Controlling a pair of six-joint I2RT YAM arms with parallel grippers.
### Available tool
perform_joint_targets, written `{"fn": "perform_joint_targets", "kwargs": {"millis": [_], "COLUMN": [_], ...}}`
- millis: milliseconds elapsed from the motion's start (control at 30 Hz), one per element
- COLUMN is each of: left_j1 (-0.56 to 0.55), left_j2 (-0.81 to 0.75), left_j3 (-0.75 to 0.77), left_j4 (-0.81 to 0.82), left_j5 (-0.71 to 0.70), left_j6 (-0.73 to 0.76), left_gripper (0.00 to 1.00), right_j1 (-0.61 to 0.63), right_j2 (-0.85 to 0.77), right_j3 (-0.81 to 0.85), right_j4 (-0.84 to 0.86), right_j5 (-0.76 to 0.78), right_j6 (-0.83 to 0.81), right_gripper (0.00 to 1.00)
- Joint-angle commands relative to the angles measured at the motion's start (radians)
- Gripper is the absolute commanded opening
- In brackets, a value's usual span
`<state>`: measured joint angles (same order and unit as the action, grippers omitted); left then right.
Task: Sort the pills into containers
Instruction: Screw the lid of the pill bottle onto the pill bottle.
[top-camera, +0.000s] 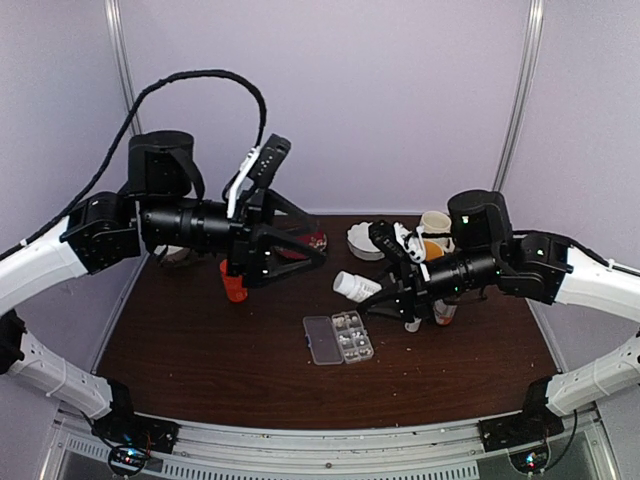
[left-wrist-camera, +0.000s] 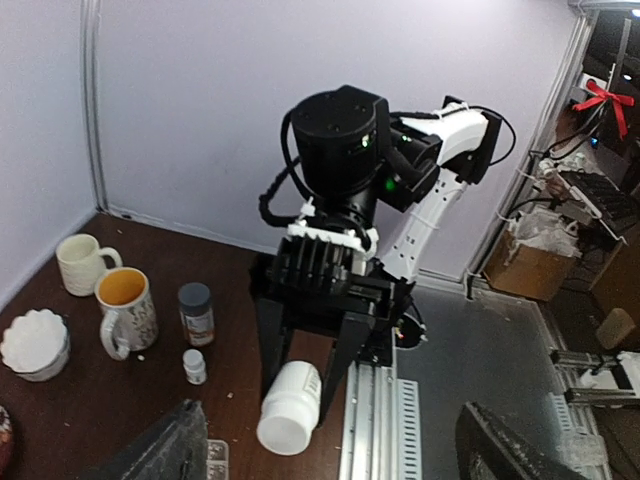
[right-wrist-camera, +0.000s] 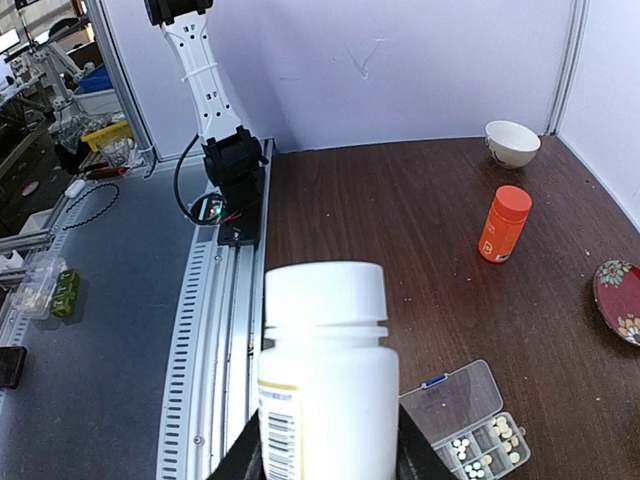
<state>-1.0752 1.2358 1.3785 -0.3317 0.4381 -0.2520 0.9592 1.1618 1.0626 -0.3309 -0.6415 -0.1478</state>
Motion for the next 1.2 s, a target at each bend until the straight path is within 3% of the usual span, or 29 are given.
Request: {"fn": "perform_joint_targets", "kwargs": {"millis": [0,400,767,1167], "left_j1": [0.002,0.003,0.003,0.003], "left_j2": [0.088,0.123,0.131,0.146], "left_j3": [0.069,0.083,0.081,0.075], "left_j4": [-0.115,-0.165,-0.175,-0.156], "left_j5": [0.147,0.076,0.006,0.057], "left_j6": [-0.196,-0.220,-0.214,-0.213], "left_gripper": [0.88,0.79,0.83,0.62], "right_j1": [0.013,0.022,0.035,0.042], "right_j2": [0.003,0.016,0.035,0.057], "right_j3": [0.047,0.071,0.078,0.086], "right_j4": [-0.013,-0.003,-0.004,0.038], "right_j5": [0.066,0.068,0.006,0.012], "right_j6": [-0.053,-0.056,-0.059,-0.032], "right_gripper": [0.00,0.00,0.00,0.00]}}
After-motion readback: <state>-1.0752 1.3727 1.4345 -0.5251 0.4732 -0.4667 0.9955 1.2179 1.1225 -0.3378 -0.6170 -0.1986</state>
